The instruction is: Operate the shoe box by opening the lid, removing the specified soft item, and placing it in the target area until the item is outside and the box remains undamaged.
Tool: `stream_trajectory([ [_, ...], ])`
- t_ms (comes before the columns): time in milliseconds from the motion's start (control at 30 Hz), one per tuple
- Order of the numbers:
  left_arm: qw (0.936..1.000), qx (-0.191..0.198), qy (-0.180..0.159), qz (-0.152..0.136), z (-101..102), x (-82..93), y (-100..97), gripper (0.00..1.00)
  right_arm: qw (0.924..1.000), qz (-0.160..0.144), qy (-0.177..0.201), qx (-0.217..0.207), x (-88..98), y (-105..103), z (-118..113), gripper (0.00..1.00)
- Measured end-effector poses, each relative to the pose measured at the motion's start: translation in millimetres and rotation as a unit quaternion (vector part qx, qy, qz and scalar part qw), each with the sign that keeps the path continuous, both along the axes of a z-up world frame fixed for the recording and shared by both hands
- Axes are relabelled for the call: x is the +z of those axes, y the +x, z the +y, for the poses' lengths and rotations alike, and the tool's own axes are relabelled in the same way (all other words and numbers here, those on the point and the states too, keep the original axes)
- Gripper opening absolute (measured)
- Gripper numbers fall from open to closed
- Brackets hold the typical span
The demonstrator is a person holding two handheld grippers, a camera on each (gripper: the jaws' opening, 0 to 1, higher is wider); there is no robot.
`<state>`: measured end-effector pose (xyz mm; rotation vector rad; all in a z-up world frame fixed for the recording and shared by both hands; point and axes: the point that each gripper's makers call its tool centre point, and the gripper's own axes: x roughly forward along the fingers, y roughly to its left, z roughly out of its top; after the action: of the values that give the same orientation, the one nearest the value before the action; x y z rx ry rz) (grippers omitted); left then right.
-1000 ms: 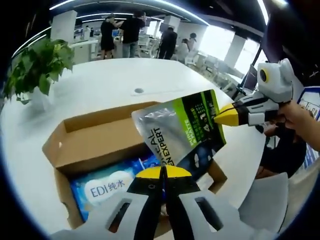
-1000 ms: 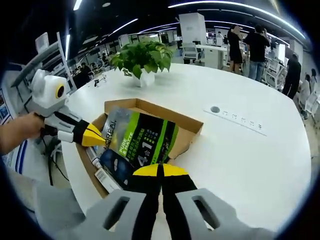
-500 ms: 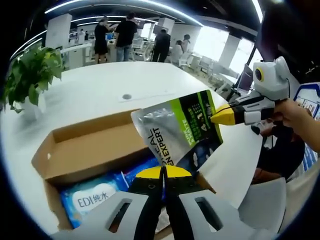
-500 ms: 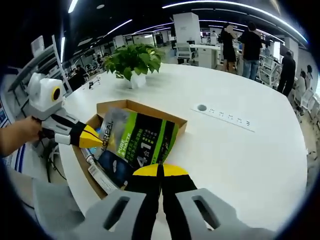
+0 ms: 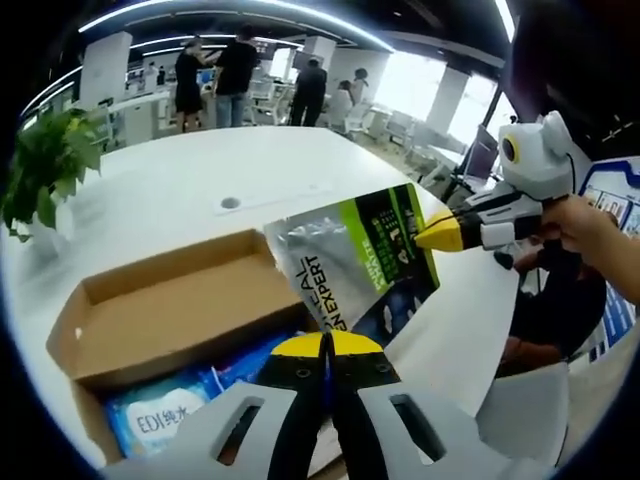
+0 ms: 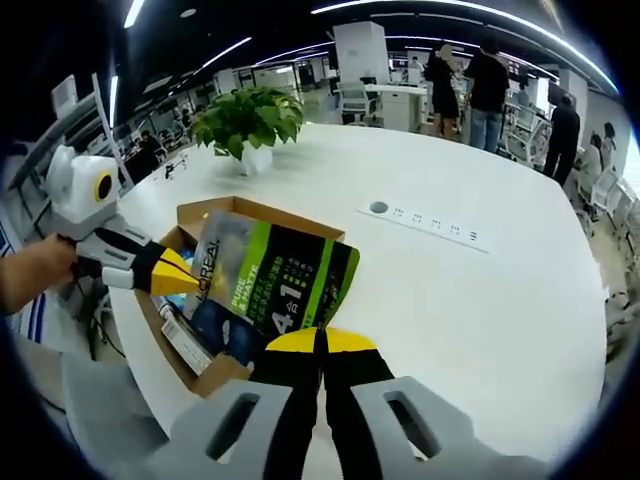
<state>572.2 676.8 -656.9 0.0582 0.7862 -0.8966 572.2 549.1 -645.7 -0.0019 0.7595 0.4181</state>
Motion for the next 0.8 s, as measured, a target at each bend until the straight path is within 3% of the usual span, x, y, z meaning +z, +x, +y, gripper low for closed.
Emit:
stream_trajectory([
  [800, 0.9990, -0.043, 0.005, 0.014, -45, -16.0, -4.8, 0.00, 0.9990, 0.024, -0.024, -0.029, -21.6, -8, -44, 0.00],
])
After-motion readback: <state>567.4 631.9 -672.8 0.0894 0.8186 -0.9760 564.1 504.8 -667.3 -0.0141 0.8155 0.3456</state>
